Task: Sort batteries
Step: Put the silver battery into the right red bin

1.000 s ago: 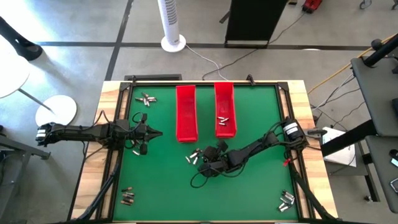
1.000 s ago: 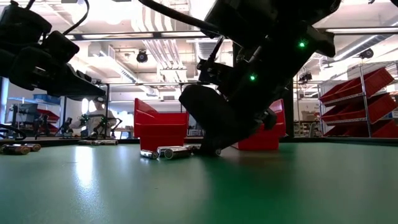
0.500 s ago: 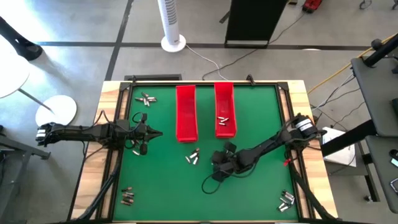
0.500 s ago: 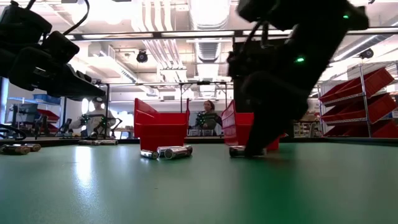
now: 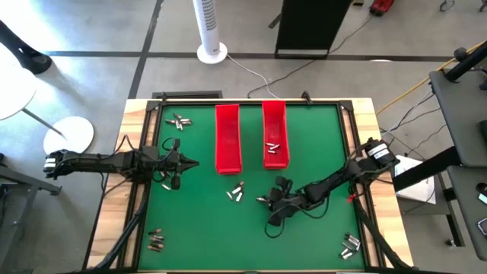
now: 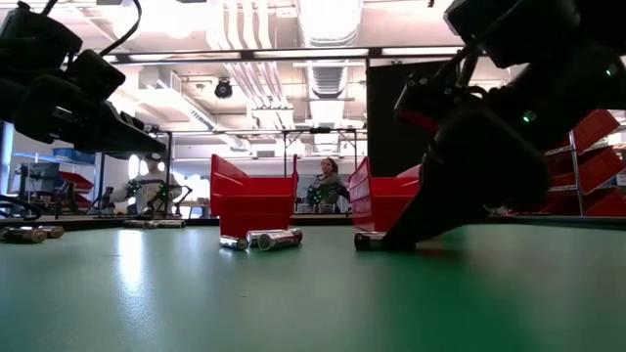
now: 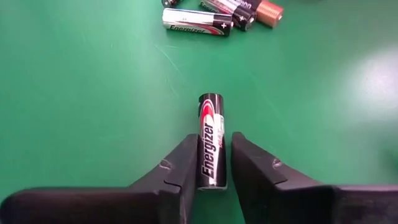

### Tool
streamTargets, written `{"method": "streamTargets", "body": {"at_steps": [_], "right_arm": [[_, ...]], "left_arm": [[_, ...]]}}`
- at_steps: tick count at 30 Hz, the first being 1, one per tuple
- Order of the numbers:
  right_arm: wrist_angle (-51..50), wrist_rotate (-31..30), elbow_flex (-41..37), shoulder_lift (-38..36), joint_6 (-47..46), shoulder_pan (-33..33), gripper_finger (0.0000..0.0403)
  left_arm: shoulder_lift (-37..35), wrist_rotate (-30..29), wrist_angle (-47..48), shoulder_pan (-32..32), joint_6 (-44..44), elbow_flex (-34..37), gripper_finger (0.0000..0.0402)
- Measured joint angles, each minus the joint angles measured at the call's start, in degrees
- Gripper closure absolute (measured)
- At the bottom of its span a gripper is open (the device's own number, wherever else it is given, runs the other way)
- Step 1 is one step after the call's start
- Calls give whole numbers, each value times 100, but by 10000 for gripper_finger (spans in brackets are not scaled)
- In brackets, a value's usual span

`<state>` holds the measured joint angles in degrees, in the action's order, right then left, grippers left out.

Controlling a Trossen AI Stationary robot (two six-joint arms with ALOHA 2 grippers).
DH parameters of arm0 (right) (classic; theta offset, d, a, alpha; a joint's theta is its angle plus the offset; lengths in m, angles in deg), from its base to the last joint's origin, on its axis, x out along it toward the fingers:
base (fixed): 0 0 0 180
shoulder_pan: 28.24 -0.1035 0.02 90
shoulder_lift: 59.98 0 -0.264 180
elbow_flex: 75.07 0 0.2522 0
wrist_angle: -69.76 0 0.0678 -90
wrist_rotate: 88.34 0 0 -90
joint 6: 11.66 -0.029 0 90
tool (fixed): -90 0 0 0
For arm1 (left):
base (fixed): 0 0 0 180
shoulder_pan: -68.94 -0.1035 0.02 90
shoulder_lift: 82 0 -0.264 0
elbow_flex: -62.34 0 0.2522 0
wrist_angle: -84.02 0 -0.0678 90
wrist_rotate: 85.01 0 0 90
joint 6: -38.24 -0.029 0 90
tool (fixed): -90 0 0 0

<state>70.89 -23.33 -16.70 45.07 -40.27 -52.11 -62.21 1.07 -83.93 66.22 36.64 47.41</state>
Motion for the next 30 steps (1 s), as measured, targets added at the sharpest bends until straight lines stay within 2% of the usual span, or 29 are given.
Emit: {"method": "streamTargets", "body": {"at_steps": [7, 18, 26, 30], "right_arm": [[484, -184, -14, 189, 268, 36, 289], [552, -191, -7, 378, 272, 45, 348], [98, 133, 51, 156, 729, 94, 359], [-755, 530, 208, -225, 898, 151, 360]], "left_arm": [[0, 0, -1, 0, 0, 1, 402], [7, 0, 3, 0, 0, 2, 402], [11, 0, 1, 0, 0, 1, 402], [9, 0, 1, 0, 0, 2, 402]]}}
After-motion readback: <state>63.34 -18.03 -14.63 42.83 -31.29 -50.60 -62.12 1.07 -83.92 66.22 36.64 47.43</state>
